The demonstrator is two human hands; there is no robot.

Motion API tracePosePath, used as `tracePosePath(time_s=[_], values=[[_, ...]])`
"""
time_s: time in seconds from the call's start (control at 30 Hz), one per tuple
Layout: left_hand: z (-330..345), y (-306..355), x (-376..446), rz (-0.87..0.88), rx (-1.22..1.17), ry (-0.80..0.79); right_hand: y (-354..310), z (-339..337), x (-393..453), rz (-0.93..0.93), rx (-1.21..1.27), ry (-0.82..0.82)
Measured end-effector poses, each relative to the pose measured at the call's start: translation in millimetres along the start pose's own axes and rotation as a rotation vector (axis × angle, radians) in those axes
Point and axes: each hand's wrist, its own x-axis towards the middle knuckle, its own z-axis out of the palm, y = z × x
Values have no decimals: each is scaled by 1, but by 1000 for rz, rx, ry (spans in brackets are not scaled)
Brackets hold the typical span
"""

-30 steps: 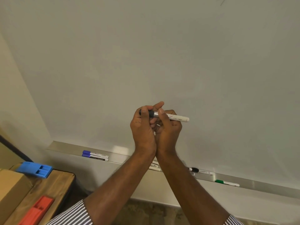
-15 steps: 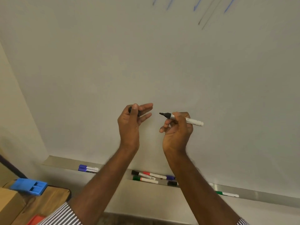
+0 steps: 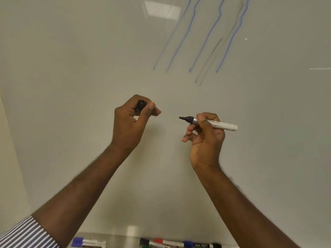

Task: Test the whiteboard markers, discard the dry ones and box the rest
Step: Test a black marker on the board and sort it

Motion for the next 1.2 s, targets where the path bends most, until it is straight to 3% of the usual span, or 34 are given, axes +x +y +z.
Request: tracePosePath(time_s=[0.23,0.47,0.87,1.07,1.2], values=[[-4,7,57,329,255,-98,-32,26,40,-120,7,-30],[-4,20,118,542,455,-111,-66,51,81,-196,-11,-70],[-10,38,235,647,686,-79,-138,82,170,-439,-196,-107],[-8,34,267,507,747,13,-164,97,207,-505,-268,-41],[-8,21,274,543,787,-2,-170,102,226,-614,-411,-66]])
